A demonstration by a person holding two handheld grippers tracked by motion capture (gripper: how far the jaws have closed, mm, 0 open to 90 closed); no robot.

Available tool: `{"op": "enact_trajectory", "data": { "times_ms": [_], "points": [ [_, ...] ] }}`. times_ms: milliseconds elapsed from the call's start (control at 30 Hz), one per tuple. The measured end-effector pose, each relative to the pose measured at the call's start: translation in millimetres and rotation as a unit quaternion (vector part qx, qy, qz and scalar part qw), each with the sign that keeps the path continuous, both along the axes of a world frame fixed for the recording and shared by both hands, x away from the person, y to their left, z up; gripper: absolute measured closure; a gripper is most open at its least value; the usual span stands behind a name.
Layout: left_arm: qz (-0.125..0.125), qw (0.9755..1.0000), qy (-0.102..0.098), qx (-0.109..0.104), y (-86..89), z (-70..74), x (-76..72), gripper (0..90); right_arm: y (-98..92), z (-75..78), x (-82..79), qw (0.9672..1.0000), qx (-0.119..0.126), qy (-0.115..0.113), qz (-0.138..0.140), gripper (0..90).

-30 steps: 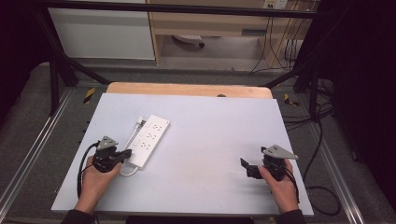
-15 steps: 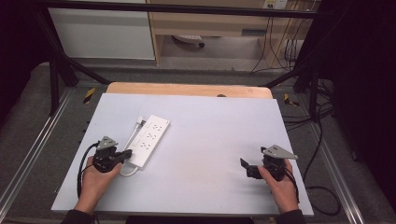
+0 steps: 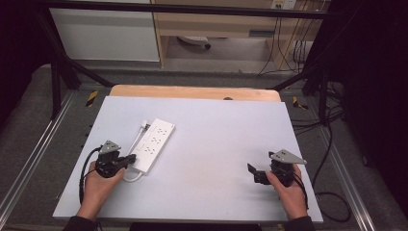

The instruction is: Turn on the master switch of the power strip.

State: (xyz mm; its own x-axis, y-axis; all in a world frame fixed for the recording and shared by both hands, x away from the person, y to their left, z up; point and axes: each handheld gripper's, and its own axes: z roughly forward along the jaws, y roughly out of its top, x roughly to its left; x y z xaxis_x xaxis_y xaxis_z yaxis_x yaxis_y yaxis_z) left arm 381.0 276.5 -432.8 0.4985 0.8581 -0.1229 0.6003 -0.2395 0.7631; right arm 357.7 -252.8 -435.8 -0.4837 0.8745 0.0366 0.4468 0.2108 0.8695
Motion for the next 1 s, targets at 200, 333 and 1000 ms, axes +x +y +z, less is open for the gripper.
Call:
{"op": "enact_trajectory", "data": {
  "times_ms": [200, 333, 1000],
  "points": [
    [0.000, 1.0000, 0.001, -0.001, 0.2, -0.1, 0.1, 90.0, 0.0, 0.1, -0.2, 1.0000, 0.001, 0.001, -0.001, 3.9],
    [0.000, 1.0000, 0.001, -0.001, 0.3, -0.3, 0.3, 90.0, 0.1, 0.1, -0.2, 1.0000, 0.001, 0.001, -0.001, 3.9],
    [0.000, 1.0000, 0.005, -0.001, 0.3, 0.1, 0.8, 90.0, 0.1, -0.1, -0.1, 1.0000, 0.000, 0.001, -0.001, 3.9]
  ]
}}
